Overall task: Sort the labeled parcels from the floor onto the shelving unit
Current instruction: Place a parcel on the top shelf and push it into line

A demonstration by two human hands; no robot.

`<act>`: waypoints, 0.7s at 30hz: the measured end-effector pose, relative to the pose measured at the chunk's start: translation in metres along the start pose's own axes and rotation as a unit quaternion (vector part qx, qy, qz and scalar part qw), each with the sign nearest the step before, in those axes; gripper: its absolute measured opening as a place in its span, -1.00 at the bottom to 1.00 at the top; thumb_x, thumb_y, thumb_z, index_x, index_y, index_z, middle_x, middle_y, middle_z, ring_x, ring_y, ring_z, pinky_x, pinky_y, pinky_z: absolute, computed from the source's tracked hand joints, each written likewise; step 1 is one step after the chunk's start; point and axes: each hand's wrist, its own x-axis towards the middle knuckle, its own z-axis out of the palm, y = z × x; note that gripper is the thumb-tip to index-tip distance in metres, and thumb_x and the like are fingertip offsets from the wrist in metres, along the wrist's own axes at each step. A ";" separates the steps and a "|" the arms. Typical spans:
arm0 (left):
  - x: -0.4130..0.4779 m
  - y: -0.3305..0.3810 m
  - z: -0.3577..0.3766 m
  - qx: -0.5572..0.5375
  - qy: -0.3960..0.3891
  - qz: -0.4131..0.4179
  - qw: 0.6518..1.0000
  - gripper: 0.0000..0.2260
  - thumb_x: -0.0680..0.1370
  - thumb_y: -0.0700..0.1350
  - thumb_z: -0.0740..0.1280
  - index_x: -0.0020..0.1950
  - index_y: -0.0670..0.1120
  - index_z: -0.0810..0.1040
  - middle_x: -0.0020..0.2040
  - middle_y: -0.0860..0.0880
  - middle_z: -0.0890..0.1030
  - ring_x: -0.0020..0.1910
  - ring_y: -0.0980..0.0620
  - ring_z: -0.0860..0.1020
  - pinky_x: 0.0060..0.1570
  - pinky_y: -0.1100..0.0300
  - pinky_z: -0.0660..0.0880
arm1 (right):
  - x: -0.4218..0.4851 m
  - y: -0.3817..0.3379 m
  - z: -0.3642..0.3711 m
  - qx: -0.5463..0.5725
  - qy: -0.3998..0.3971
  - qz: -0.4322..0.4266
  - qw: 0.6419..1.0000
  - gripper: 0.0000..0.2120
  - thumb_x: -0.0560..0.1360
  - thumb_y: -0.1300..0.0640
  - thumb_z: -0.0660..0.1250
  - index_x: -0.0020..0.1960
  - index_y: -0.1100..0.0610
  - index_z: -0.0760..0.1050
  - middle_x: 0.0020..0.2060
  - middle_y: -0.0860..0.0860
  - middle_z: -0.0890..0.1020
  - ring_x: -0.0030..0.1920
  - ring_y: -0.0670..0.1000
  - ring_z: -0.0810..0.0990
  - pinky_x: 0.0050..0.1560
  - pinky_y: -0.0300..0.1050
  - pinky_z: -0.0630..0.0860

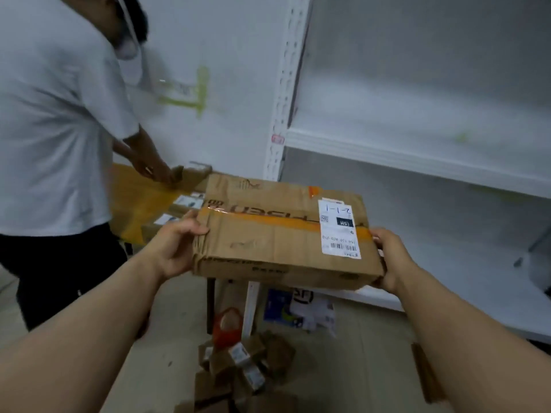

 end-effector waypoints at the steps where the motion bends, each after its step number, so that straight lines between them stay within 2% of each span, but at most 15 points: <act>1: -0.003 0.014 0.007 0.001 -0.019 0.034 0.999 -0.44 0.34 -0.36 0.21 0.33 -0.06 0.42 0.10 -0.16 0.60 0.01 -0.14 0.63 -0.05 -0.06 0.63 | -0.006 -0.013 -0.002 -0.011 -0.017 -0.010 1.000 -0.70 0.46 -0.21 0.36 0.02 -0.01 0.60 -0.05 0.07 0.76 -0.10 0.13 0.75 -0.20 0.06 0.65; 3: -0.009 0.039 0.021 0.007 -0.046 0.083 0.995 -0.40 0.34 -0.38 0.17 0.36 -0.03 0.39 0.10 -0.13 0.57 0.03 -0.13 0.59 -0.06 -0.02 0.62 | -0.017 -0.038 -0.007 -0.016 -0.059 -0.024 0.998 -0.52 0.39 -0.34 0.43 0.15 -0.05 0.63 0.06 0.09 0.73 0.07 0.21 0.71 0.01 0.28 0.62; 4: -0.011 0.051 0.028 0.010 -0.063 0.098 0.993 -0.41 0.36 -0.38 0.14 0.36 -0.02 0.39 0.10 -0.13 0.56 0.03 -0.12 0.59 -0.08 -0.01 0.62 | -0.023 -0.049 -0.009 -0.011 -0.081 -0.035 0.996 -0.47 0.35 -0.36 0.45 0.18 -0.06 0.65 0.10 0.10 0.72 0.11 0.23 0.70 0.04 0.34 0.60; 5: -0.013 0.062 0.034 0.015 -0.084 0.107 0.991 -0.43 0.37 -0.38 0.09 0.34 -0.03 0.39 0.09 -0.14 0.56 0.03 -0.13 0.58 -0.10 0.00 0.63 | -0.029 -0.060 -0.010 -0.003 -0.101 -0.051 0.994 -0.45 0.33 -0.36 0.46 0.19 -0.05 0.67 0.13 0.11 0.71 0.12 0.24 0.69 0.02 0.34 0.61; 7: -0.016 0.080 0.046 0.029 -0.119 0.115 0.986 -0.45 0.40 -0.40 0.03 0.31 -0.05 0.39 0.10 -0.16 0.55 0.04 -0.15 0.57 -0.09 0.00 0.63 | -0.041 -0.078 -0.009 0.013 -0.127 -0.097 0.987 -0.48 0.33 -0.32 0.47 0.15 -0.02 0.70 0.15 0.12 0.70 0.12 0.20 0.70 -0.07 0.21 0.66; 9: -0.015 0.094 0.057 0.044 -0.146 0.122 0.981 -0.45 0.41 -0.43 0.02 0.31 -0.05 0.42 0.11 -0.17 0.57 0.07 -0.16 0.56 -0.02 -0.03 0.61 | -0.051 -0.094 -0.008 0.039 -0.132 -0.149 0.979 -0.55 0.37 -0.25 0.47 0.13 -0.01 0.71 0.16 0.14 0.70 0.12 0.20 0.70 -0.07 0.16 0.66; 11: -0.012 0.104 0.065 0.071 -0.161 0.135 0.975 -0.47 0.41 -0.43 0.14 0.32 -0.07 0.44 0.17 -0.19 0.54 0.14 -0.18 0.54 0.15 -0.09 0.54 | -0.059 -0.107 -0.009 0.070 -0.130 -0.190 0.971 -0.58 0.38 -0.18 0.48 0.14 0.02 0.71 0.15 0.16 0.69 0.12 0.23 0.69 0.00 0.22 0.64; 14: -0.003 0.113 0.070 0.158 -0.151 0.121 0.968 -0.38 0.36 -0.26 0.41 0.42 -0.08 0.40 0.32 -0.25 0.50 0.30 -0.27 0.49 0.35 -0.27 0.35 | -0.072 -0.123 -0.010 0.090 -0.126 -0.248 0.956 -0.45 0.35 -0.10 0.51 0.29 0.09 0.61 0.18 0.20 0.67 0.13 0.29 0.67 0.06 0.29 0.61; 17: 0.002 0.112 0.075 0.222 -0.149 0.072 0.961 -0.29 0.30 -0.09 0.55 0.43 -0.02 0.41 0.31 -0.21 0.55 0.28 -0.27 0.53 0.22 -0.28 0.46 | -0.086 -0.140 -0.011 0.099 -0.127 -0.301 0.940 -0.39 0.35 -0.04 0.51 0.36 0.10 0.53 0.20 0.22 0.66 0.15 0.31 0.66 0.09 0.33 0.60; 19: 0.006 0.112 0.082 0.190 -0.149 0.068 0.968 -0.29 0.27 -0.10 0.58 0.39 -0.02 0.44 0.27 -0.23 0.58 0.20 -0.27 0.58 0.12 -0.28 0.51 | -0.095 -0.154 -0.010 0.101 -0.127 -0.326 0.931 -0.41 0.35 -0.03 0.50 0.35 0.10 0.54 0.20 0.22 0.66 0.14 0.30 0.67 0.09 0.33 0.59; 21: 0.012 0.110 0.092 0.128 -0.123 0.091 0.980 -0.31 0.29 -0.16 0.57 0.39 -0.03 0.43 0.29 -0.25 0.56 0.17 -0.28 0.58 0.17 -0.38 0.44 | -0.101 -0.169 -0.007 0.121 -0.125 -0.334 0.926 -0.35 0.35 -0.05 0.51 0.39 0.11 0.51 0.23 0.22 0.64 0.19 0.32 0.64 0.15 0.38 0.55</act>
